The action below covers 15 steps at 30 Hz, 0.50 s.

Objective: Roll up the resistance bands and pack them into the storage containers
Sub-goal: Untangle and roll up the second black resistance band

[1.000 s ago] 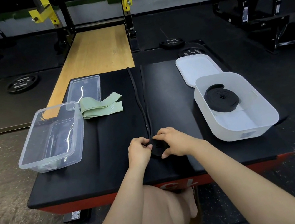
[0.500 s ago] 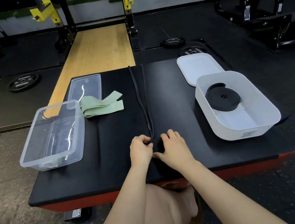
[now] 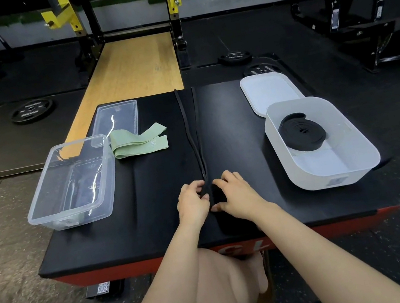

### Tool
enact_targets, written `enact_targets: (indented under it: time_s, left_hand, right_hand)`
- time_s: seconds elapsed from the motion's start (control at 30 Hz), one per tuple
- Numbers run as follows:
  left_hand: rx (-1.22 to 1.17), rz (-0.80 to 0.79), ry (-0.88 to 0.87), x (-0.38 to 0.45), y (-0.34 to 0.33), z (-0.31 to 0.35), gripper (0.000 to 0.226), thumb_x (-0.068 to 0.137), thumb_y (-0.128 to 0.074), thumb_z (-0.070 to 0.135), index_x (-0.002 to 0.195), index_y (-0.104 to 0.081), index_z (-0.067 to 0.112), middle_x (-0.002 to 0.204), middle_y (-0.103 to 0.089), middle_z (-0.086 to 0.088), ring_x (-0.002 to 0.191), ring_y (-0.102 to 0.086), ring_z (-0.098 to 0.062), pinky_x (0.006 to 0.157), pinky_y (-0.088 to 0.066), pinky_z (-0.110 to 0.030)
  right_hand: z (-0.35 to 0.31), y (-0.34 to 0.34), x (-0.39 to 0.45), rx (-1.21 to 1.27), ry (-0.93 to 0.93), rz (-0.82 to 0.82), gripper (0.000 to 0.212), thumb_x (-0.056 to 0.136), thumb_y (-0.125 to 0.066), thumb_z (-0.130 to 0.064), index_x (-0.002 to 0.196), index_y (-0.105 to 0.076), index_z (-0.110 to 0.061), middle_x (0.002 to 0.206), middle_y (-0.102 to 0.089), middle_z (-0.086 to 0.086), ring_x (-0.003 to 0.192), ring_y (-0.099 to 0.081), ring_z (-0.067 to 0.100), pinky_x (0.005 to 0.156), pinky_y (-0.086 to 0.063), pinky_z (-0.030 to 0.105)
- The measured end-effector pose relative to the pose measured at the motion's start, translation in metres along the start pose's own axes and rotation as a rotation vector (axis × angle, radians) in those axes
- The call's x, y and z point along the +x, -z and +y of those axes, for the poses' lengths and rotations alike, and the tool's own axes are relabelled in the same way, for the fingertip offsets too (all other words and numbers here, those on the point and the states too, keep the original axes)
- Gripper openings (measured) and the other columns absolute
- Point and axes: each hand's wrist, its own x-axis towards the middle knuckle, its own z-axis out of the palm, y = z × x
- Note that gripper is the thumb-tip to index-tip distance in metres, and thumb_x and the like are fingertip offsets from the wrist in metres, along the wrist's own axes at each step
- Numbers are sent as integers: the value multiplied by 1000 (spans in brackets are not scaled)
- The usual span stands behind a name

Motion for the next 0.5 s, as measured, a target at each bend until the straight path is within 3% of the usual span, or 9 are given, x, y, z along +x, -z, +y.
enact_targets:
  time_s: [0.23, 0.5]
  left_hand:
    - [-41, 58, 23, 3, 1, -3, 14, 91, -57, 15, 102, -66, 16, 96, -51, 6, 89, -56, -13, 95, -45, -35]
    - [-68, 74, 43, 6, 1, -5, 8, 88, -62, 11, 95, -65, 14, 95, -54, 4, 87, -56, -12, 87, -47, -28]
  right_hand:
    - [7, 11, 8, -26, 67, -115, 74, 82, -69, -38, 144, -35, -16, 129, -38, 2, 121, -32, 20, 105, -32, 31]
    - [12, 19, 15, -40, 134, -188, 75, 81, -72, -33, 145, -36, -19, 129, -39, 0, 119, -32, 19, 101, -31, 27]
